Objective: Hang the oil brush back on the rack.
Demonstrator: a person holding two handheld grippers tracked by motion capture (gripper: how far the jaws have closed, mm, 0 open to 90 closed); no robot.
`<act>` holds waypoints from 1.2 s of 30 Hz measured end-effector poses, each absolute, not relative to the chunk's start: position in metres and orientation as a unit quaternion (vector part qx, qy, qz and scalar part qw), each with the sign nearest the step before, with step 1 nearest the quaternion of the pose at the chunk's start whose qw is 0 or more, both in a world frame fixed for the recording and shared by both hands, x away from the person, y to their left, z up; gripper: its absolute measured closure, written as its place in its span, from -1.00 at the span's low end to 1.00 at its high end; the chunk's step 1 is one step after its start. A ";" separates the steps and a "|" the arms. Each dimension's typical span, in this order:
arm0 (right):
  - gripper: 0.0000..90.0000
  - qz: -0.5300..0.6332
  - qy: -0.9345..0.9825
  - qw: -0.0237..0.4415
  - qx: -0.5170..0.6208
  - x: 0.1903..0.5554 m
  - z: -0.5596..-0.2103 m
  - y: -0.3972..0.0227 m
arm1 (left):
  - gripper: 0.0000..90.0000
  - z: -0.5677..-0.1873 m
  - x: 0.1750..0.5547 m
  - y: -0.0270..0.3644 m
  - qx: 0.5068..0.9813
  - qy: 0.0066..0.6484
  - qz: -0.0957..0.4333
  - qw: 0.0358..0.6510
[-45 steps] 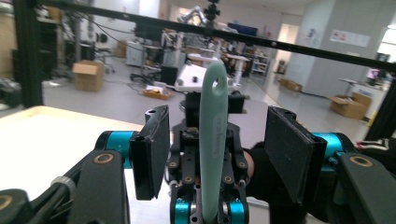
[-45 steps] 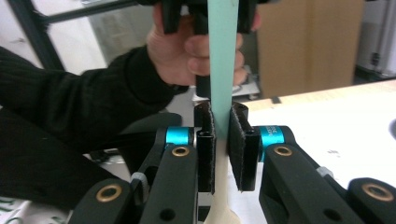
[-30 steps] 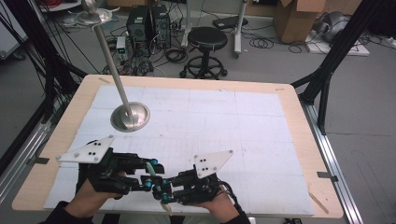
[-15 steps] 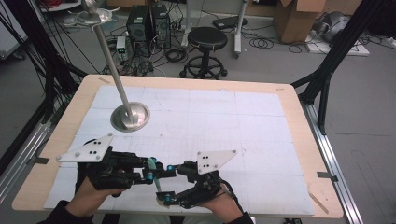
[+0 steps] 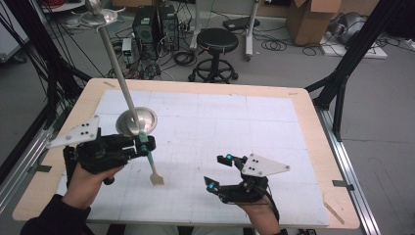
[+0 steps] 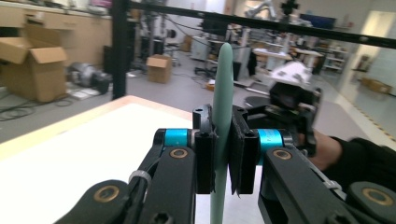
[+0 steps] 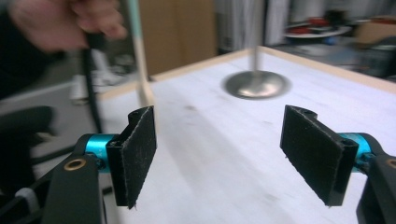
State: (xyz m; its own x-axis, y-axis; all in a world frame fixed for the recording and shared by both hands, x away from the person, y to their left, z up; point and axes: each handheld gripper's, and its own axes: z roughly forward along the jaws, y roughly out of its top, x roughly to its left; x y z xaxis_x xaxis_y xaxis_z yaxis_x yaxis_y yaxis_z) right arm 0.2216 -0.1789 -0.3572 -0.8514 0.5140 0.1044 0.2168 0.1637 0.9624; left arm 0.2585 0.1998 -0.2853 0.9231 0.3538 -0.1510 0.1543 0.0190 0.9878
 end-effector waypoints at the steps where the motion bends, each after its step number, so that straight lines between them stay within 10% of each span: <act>1: -0.46 0.597 0.751 0.133 0.248 0.222 -0.357 -0.183 | 0.82 -0.283 0.262 0.202 0.697 0.185 0.076 0.689; 36: -0.50 0.579 0.753 0.175 0.259 0.222 -0.362 -0.197 | 0.83 -0.182 0.382 0.284 0.673 0.241 0.112 0.690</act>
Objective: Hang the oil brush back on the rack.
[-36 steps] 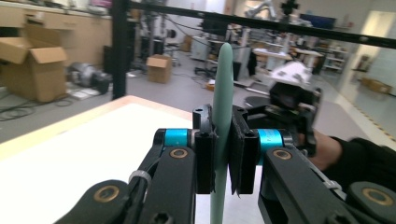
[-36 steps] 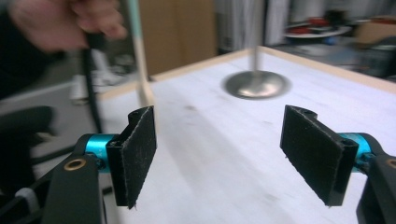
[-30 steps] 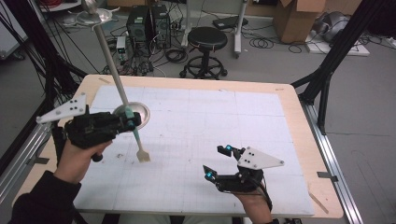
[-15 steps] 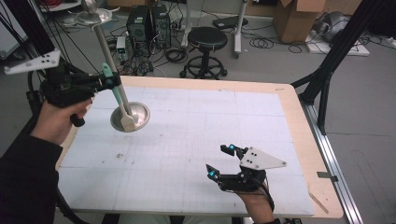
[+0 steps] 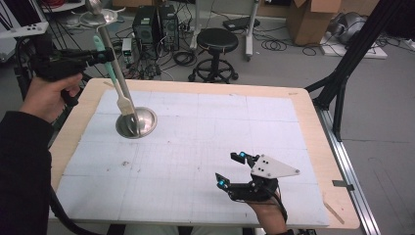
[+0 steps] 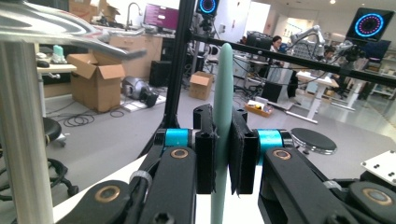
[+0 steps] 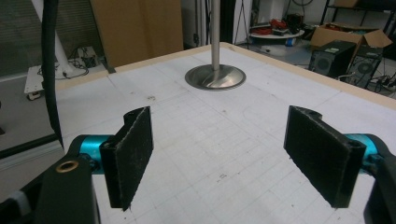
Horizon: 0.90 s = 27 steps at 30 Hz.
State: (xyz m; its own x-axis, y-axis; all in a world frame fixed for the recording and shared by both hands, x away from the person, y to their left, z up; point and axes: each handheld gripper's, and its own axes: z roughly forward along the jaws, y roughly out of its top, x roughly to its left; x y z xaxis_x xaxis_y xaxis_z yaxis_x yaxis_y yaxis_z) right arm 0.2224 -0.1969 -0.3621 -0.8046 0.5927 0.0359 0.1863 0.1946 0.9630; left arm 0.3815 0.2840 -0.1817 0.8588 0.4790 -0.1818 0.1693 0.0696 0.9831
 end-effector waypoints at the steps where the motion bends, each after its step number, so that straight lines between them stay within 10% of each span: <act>1: -0.50 0.579 0.753 0.175 0.261 0.222 -0.362 -0.197 | 0.83 -0.181 0.383 0.285 0.674 0.240 0.111 0.690; 27: -0.53 0.590 0.745 0.168 0.263 0.221 -0.361 -0.197 | 0.83 -0.187 0.408 0.292 0.665 0.273 0.081 0.691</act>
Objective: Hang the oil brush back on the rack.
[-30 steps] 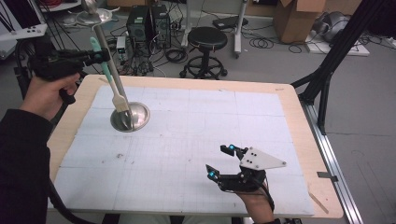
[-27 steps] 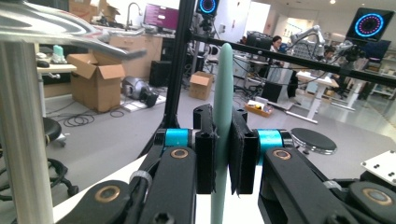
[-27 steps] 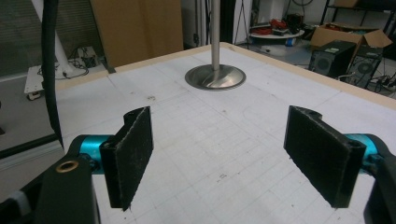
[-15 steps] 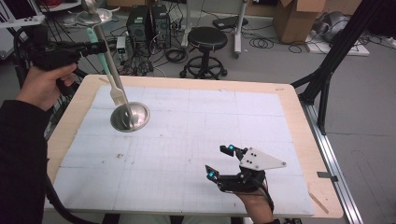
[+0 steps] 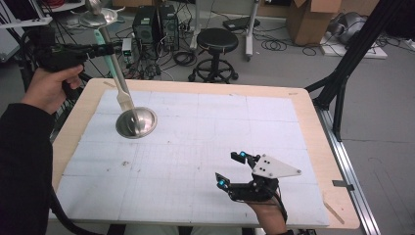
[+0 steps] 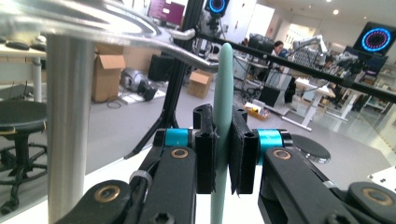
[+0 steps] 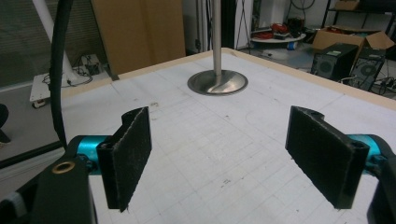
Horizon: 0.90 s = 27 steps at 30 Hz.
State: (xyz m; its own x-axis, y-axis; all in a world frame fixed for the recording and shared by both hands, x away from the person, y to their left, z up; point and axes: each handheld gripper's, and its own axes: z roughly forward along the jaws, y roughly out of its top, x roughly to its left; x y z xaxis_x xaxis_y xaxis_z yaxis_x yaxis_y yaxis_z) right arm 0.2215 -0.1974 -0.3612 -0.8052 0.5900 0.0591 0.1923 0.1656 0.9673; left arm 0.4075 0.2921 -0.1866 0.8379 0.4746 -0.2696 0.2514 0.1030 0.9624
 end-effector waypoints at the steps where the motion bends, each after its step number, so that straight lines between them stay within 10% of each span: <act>1: -0.53 0.590 0.745 0.170 0.262 0.221 -0.361 -0.198 | 0.83 -0.187 0.407 0.292 0.663 0.273 0.080 0.692; 9: -0.53 0.594 0.738 0.176 0.268 0.221 -0.360 -0.201 | 0.78 -0.197 0.400 0.295 0.642 0.285 0.098 0.705; 18: -0.54 0.593 0.737 0.181 0.268 0.219 -0.359 -0.202 | -0.02 -0.215 0.376 0.302 0.622 0.325 0.150 0.696; 27: -0.54 0.588 0.734 0.198 0.276 0.220 -0.358 -0.208 | -0.25 -0.260 0.326 0.306 0.628 0.311 0.190 0.688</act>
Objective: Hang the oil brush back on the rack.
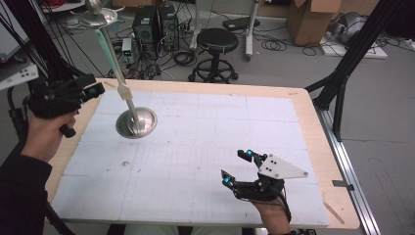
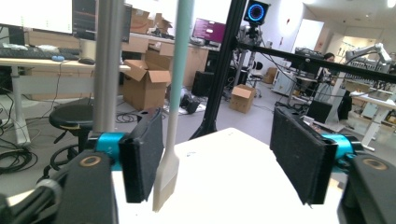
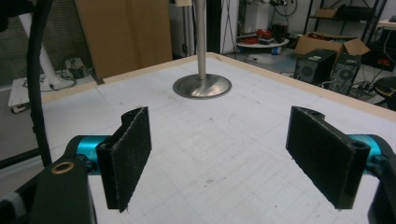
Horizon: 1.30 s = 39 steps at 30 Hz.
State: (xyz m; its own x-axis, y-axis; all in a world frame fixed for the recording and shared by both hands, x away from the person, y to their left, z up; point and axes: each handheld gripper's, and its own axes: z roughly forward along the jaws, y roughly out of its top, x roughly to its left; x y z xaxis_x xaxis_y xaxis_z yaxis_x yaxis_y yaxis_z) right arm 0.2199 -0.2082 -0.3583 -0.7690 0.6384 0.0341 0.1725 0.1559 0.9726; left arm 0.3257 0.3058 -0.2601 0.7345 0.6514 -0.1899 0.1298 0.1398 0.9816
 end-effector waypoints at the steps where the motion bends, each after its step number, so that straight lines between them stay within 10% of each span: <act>1: -0.54 0.588 0.733 0.200 0.276 0.220 -0.358 -0.209 | -0.30 -0.263 0.323 0.305 0.630 0.310 0.188 0.687; 9: -0.54 0.567 0.738 0.220 0.291 0.225 -0.363 -0.215 | -0.61 -0.296 0.290 0.290 0.640 0.298 0.201 0.679; 39: -0.54 0.561 0.720 0.242 0.328 0.218 -0.375 -0.241 | -0.60 -0.373 0.259 0.237 0.679 0.287 0.193 0.648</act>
State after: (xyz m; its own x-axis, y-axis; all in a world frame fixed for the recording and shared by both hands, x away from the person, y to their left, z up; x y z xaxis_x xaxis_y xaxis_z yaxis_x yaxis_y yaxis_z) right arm 0.2176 -0.2413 -0.3750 -0.6671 0.7447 0.0191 0.2011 0.1553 0.9672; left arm 0.2586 0.2375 -0.3728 0.7604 0.6401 -0.1099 0.1400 0.0036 0.9901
